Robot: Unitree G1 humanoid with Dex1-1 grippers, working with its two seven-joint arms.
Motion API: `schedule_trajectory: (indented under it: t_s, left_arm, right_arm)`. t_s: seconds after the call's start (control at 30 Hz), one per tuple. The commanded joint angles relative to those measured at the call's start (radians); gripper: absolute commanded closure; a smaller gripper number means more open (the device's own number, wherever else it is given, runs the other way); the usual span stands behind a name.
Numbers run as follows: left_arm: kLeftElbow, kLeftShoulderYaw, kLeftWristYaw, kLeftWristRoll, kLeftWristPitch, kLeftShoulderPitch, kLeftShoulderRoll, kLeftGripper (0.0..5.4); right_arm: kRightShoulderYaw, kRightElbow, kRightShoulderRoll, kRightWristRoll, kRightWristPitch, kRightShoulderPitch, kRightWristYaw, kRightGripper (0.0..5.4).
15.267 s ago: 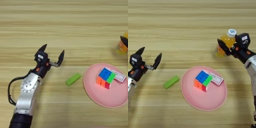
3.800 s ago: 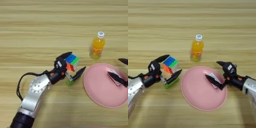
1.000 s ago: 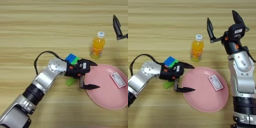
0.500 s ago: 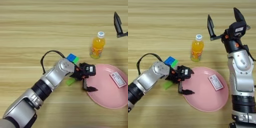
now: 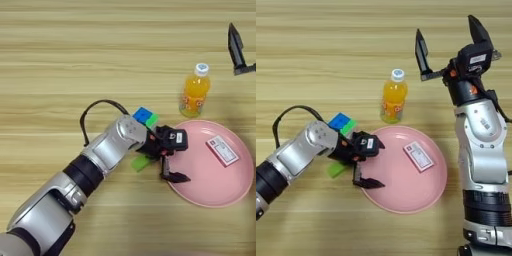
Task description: Move the objects on the table
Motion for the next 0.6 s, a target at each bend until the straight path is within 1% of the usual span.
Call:
schedule_trajectory:
  t_s: [0.03, 0.1, 0.17, 0.3, 0.47, 0.6]
  left_arm:
    - [-0.071, -0.044, -0.113, 0.05, 0.045, 0.025, 0.143, 0.0]
    - [-0.111, -0.051, -0.154, 0.05, 0.064, 0.024, 0.182, 0.0]
    - [-0.124, -0.051, -0.16, 0.06, 0.09, 0.026, 0.208, 0.0]
    - [-0.171, -0.051, -0.171, 0.058, 0.099, 0.06, 0.265, 0.0]
    - [-0.224, -0.047, -0.185, 0.054, 0.11, 0.098, 0.327, 0.0]
    - [-0.252, -0.043, -0.199, 0.049, 0.118, 0.119, 0.365, 0.0]
  right_arm:
    - [0.007, -0.012, 0.003, -0.005, -0.009, -0.021, -0.002, 0.01]
    - [0.007, -0.012, 0.003, -0.003, -0.008, -0.021, -0.002, 0.01]
    - [0.01, -0.011, 0.008, -0.002, -0.011, -0.018, -0.003, 0.01]
    - [0.016, -0.007, 0.015, -0.005, -0.012, -0.015, -0.005, 0.01]
    - [0.017, -0.004, 0.015, -0.004, -0.014, -0.017, -0.004, 0.01]
    - [0.017, 0.0, 0.014, -0.003, -0.015, -0.02, -0.003, 0.01]
